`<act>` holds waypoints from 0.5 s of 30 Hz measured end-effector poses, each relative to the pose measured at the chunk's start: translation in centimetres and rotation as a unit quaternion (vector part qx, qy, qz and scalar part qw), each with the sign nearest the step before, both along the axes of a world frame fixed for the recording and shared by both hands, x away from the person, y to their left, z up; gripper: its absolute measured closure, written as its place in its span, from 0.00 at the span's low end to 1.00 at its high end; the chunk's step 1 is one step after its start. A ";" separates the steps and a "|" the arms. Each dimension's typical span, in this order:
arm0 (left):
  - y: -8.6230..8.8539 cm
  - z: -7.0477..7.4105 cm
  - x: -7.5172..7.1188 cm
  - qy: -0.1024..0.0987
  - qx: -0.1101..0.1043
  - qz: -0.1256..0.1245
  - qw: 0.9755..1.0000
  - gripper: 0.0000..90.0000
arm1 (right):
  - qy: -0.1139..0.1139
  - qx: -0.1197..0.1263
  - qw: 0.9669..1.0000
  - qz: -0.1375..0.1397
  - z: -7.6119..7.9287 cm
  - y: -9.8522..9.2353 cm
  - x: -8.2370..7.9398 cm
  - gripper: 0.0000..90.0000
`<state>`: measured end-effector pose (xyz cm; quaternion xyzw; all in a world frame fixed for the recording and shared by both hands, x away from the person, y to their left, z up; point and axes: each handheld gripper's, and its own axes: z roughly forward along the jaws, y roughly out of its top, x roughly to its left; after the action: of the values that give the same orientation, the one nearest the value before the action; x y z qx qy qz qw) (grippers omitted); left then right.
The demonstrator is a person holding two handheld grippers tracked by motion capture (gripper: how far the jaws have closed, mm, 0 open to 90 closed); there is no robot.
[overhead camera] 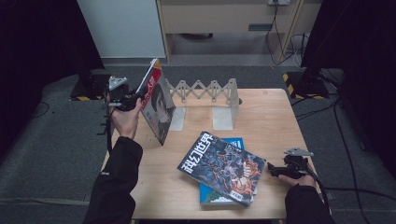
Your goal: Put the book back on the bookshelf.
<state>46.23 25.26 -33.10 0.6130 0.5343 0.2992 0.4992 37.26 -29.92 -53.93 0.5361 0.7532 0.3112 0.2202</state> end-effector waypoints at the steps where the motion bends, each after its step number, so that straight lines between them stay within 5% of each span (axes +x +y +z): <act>1: 0.0 0.1 -0.2 -0.007 0.000 -0.002 1.000 0.75 | 0.000 0.000 1.000 0.000 0.0 0.0 0.0 0.01; 7: 0.4 0.2 -1.6 -0.039 0.000 -0.010 0.999 0.60 | 0.000 0.000 1.000 0.000 0.0 0.0 0.0 0.01; 15: 1.5 -0.1 -3.8 -0.044 -0.027 -0.030 0.998 0.52 | 0.002 0.002 1.000 0.001 0.0 0.0 0.0 0.01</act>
<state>42.40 26.71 -33.23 0.6014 0.5007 0.2966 0.5474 37.25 -29.94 -53.92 0.5363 0.7537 0.3119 0.2169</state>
